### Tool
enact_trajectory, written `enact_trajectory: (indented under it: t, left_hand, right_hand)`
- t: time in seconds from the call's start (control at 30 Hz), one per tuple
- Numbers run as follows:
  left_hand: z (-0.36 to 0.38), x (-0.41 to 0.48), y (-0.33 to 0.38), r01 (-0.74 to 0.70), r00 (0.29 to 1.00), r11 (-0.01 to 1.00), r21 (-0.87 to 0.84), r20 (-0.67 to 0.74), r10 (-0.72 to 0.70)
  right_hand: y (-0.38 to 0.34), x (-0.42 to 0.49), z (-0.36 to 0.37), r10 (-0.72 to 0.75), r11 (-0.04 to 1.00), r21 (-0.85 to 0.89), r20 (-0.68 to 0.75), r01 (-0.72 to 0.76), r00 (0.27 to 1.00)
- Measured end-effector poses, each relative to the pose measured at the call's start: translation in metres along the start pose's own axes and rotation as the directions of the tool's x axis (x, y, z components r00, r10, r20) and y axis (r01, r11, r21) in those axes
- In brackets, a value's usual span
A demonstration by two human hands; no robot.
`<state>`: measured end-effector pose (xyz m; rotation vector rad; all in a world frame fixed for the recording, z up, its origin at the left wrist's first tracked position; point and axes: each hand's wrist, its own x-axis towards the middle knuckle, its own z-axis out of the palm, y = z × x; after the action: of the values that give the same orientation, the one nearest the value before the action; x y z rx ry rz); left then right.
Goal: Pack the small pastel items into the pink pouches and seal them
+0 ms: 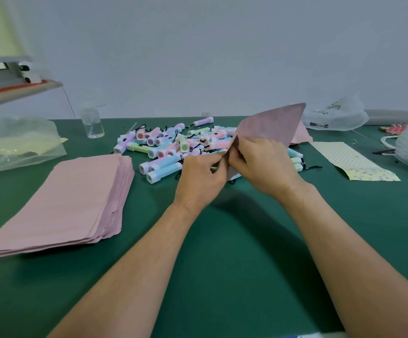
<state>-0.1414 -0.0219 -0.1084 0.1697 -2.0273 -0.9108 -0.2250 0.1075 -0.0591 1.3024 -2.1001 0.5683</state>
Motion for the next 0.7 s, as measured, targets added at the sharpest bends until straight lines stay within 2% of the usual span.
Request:
enact_trajectory:
  t: [0.13,0.2,0.27,0.3,0.37,0.43,0.5,0.57,0.63,0.7]
  left_hand:
    - [-0.001,-0.001,0.000,0.058,0.998,0.998,-0.015,-0.009,-0.058]
    - [-0.009,0.006,-0.012,0.121,0.981,0.992,-0.026,-0.151,-0.123]
    - [-0.016,0.010,-0.020,0.096,0.971,0.995,-0.013,-0.218,-0.096]
    - [-0.016,0.008,-0.016,0.064,0.980,0.998,0.005,-0.191,-0.062]
    - [-0.008,0.002,-0.003,0.018,0.991,1.000,0.017,-0.134,-0.015]
    - [0.002,0.000,0.007,-0.014,0.992,1.000,0.004,-0.126,0.015]
    - [0.006,-0.002,0.012,-0.057,0.992,0.998,0.026,-0.115,0.060]
    - [0.007,-0.001,0.012,-0.013,0.998,1.000,0.024,-0.067,0.014]
    - [0.006,-0.002,0.011,0.108,0.994,0.994,-0.006,-0.009,-0.108]
    - [0.006,-0.001,0.008,0.123,0.992,0.992,0.014,0.012,-0.123]
  right_hand:
    - [0.002,0.001,-0.001,-0.025,0.999,-0.023,-0.011,0.025,1.000]
    - [0.007,0.000,-0.004,-0.090,0.996,0.008,-0.040,0.091,0.995]
    - [0.008,-0.003,-0.004,-0.135,0.991,0.017,-0.053,0.136,0.989]
    - [0.007,-0.004,-0.001,-0.103,0.994,0.022,-0.062,0.104,0.993]
    - [0.000,-0.002,0.005,0.073,0.995,0.075,-0.091,-0.066,0.993]
    - [-0.004,0.000,0.009,0.299,0.940,0.197,-0.082,-0.279,0.951]
    - [-0.006,0.001,0.013,0.393,0.895,0.247,-0.037,-0.373,0.919]
    - [-0.007,-0.001,0.018,0.328,0.934,0.166,-0.042,-0.317,0.944]
    - [-0.009,-0.002,0.021,0.212,0.977,0.019,-0.039,-0.212,0.976]
    - [-0.011,0.002,0.022,0.145,0.986,-0.072,-0.056,-0.149,0.988]
